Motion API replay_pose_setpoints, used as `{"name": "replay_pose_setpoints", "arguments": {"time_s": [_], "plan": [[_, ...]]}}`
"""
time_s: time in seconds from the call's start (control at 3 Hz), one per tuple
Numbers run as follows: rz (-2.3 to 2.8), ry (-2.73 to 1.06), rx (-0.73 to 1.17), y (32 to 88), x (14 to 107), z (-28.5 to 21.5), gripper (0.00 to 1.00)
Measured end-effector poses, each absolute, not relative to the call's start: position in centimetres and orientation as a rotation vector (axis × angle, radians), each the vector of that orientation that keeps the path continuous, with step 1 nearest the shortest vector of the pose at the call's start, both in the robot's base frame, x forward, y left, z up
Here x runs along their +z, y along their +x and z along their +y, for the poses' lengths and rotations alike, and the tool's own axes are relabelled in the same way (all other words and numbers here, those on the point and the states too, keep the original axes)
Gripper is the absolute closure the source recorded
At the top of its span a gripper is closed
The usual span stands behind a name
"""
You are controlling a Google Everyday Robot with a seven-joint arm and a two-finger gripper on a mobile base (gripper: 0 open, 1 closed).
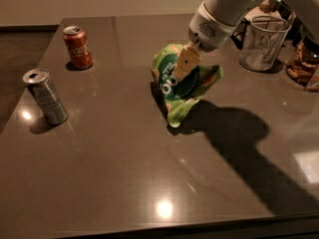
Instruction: Pick green rice chip bag
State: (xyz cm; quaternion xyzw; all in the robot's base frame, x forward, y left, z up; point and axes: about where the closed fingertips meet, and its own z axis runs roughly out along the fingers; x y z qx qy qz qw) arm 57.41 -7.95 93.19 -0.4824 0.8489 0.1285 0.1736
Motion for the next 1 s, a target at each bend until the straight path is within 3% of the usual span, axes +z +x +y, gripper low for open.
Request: {"name": "replay_pose_setpoints", "arguments": {"time_s": [1.0], "plan": [[2.193,-1.499,0.368,55.8,100.2,-5.4,1.00]]}}
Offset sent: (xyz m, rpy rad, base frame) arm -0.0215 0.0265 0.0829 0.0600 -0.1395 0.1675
